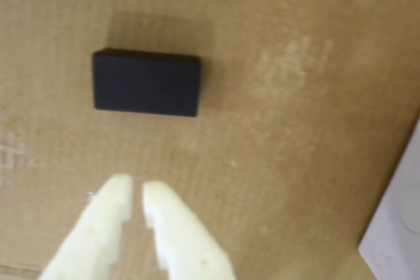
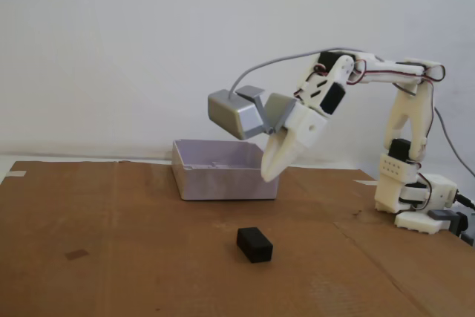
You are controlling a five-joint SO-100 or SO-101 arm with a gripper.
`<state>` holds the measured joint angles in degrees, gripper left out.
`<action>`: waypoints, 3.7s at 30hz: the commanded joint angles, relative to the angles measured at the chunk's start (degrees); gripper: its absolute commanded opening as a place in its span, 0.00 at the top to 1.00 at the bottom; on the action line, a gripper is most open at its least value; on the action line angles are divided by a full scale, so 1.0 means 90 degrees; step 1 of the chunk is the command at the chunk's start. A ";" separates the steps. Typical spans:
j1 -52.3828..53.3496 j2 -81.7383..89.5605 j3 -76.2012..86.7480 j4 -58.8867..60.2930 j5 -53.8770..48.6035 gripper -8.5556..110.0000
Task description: Grasp a block and put it in the box.
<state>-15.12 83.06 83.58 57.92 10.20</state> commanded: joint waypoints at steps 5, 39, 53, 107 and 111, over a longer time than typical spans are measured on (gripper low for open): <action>-0.0215 -0.0020 -0.0820 -0.0273 0.0010 0.92; -0.0195 -0.1436 -0.1650 -0.0264 0.0029 0.93; -0.0225 -0.1523 -0.1787 -0.0176 -0.0029 0.93; -0.0303 -0.2480 -0.3555 0.1709 -0.0078 0.80; -0.0313 -0.2480 -0.3555 0.1709 -0.0078 0.70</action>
<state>-18.19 58.01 58.27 74.00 9.40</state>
